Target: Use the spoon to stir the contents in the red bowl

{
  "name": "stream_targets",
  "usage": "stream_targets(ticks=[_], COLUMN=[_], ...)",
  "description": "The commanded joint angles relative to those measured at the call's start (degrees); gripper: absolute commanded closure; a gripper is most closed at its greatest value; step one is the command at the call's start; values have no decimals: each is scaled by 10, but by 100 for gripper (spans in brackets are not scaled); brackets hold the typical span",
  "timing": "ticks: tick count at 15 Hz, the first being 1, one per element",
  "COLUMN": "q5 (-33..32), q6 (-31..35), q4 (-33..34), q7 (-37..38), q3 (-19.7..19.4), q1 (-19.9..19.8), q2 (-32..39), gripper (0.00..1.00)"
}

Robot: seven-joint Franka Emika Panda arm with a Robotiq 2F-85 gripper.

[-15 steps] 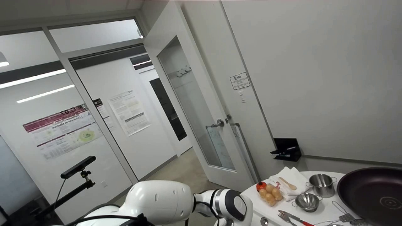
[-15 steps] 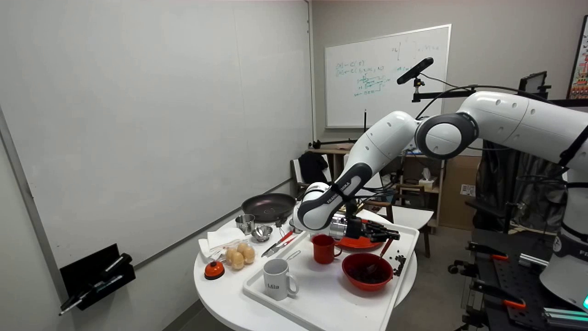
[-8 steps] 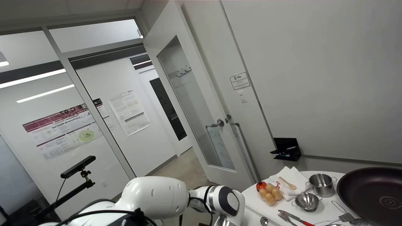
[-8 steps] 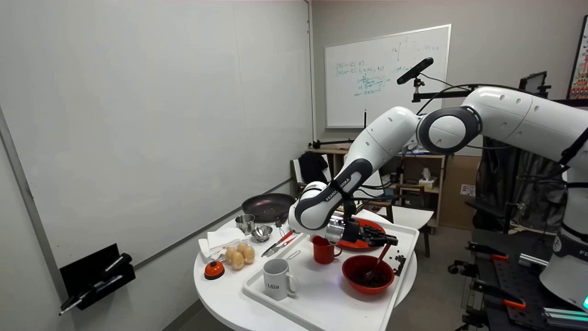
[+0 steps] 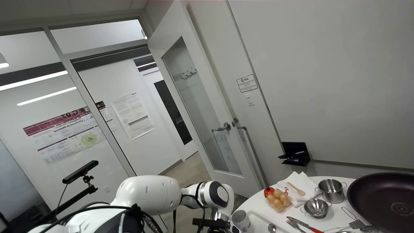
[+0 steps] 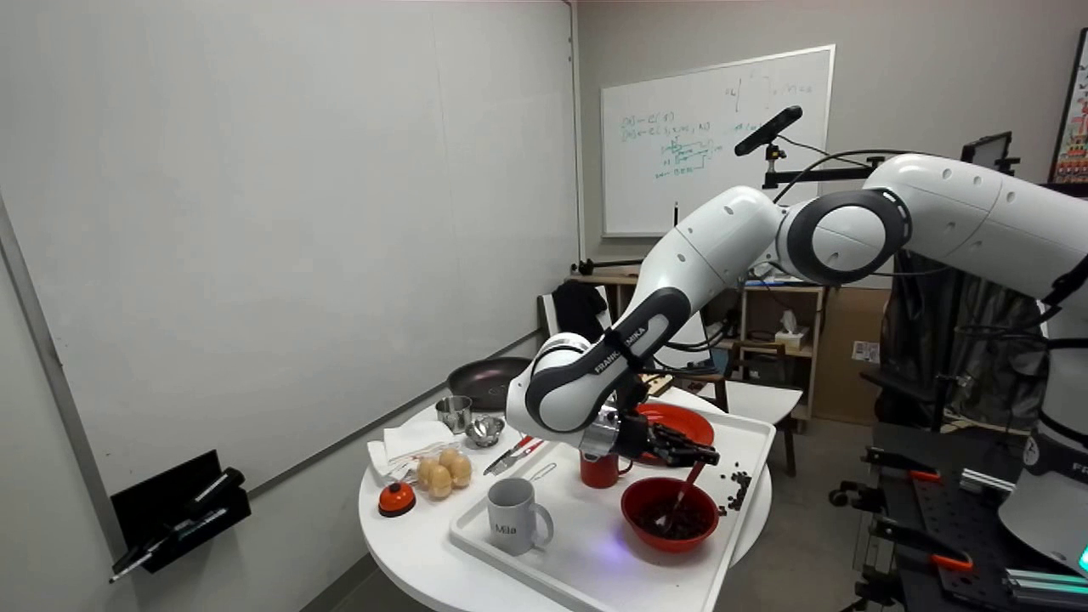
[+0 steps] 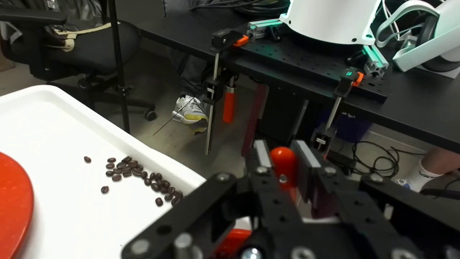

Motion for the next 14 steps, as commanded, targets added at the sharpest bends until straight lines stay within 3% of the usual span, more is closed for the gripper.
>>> stream_targets(ticks=[1, 7, 14], q5=[-2, 11, 24], q6=[11, 34, 95], q4=[-11, -33, -69], q7=[-8, 7, 2], q3=[-8, -25, -5], q1=[0, -29, -66], q2=[-13, -22, -55], gripper=[91, 91, 91])
